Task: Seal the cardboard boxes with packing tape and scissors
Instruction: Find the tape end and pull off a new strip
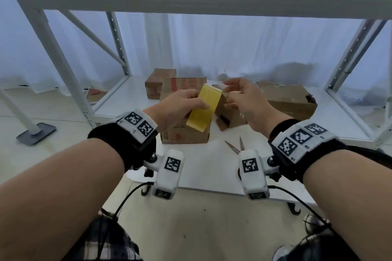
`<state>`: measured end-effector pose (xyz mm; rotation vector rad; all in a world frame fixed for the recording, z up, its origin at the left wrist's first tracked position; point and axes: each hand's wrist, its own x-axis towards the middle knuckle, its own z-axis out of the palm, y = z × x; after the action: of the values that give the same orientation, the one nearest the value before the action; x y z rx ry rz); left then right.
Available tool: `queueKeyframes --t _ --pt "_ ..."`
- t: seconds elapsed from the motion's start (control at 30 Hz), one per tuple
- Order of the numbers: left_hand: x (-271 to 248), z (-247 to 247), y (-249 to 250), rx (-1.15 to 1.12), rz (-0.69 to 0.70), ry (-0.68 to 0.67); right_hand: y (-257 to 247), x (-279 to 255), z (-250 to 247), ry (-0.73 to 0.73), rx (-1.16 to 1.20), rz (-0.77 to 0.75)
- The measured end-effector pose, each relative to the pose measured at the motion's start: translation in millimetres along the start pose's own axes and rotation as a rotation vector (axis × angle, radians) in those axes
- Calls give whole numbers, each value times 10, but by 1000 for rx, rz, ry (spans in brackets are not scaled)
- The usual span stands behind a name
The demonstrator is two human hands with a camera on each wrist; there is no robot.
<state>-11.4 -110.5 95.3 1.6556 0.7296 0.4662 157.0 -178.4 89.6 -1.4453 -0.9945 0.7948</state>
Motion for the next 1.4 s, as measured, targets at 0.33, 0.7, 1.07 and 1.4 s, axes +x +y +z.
queueKeyframes --t 0.33,0.7,1.07,1.4 --pt "-48 -47 -46 62 -5 -30 181 48 51 -61 449 350" --pt "105 38 -123 175 6 -11 232 46 111 -31 132 148" --pt "89 91 -81 190 12 114 201 48 1 44 86 22" --pt "84 64 -94 222 32 100 169 37 17 27 -451 -57"
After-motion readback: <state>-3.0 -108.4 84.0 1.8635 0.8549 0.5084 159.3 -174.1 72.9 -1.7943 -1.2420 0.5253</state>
